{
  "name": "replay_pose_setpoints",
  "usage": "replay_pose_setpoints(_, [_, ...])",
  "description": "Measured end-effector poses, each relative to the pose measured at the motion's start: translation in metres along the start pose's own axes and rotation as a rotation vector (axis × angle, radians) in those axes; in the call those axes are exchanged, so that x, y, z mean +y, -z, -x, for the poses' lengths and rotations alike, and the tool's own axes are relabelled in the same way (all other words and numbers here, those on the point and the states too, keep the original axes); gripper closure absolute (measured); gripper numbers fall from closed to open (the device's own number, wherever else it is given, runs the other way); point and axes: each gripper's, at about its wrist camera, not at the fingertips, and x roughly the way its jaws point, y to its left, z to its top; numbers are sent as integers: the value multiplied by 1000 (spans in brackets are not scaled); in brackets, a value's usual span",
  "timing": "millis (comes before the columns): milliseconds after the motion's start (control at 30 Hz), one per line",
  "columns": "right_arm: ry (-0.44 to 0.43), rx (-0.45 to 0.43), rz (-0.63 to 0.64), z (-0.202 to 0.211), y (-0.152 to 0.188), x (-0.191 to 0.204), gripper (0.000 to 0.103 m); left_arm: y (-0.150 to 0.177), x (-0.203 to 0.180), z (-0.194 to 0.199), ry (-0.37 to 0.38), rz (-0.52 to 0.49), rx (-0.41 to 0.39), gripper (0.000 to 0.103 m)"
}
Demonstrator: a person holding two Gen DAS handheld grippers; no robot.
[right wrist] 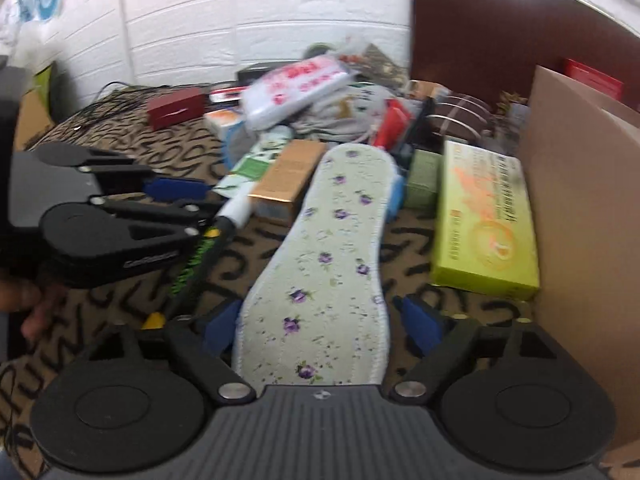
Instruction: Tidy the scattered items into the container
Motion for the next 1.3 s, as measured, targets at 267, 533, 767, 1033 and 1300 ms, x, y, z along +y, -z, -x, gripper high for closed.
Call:
replay_pose_setpoints(267, [16, 11, -25, -10, -13, -8, 0, -12, 9, -2, -52, 144, 87, 31])
replay_pose_setpoints(533, [34, 23, -36, -25, -16, -15, 0, -15, -3, 5, -91, 133, 108, 22])
replay_pose_setpoints(767, [49, 4, -19, -14, -4, -18, 0, -14, -15, 25, -168, 176, 67, 9])
replay_pose_setpoints(1033, [33, -36, 8, -8, 6, -15, 0, -10, -18, 29, 38, 110, 20, 2])
replay_pose_setpoints(1300, [-30, -28, 37, 9, 17, -15, 1, -7, -31, 4, 102, 97, 96, 18])
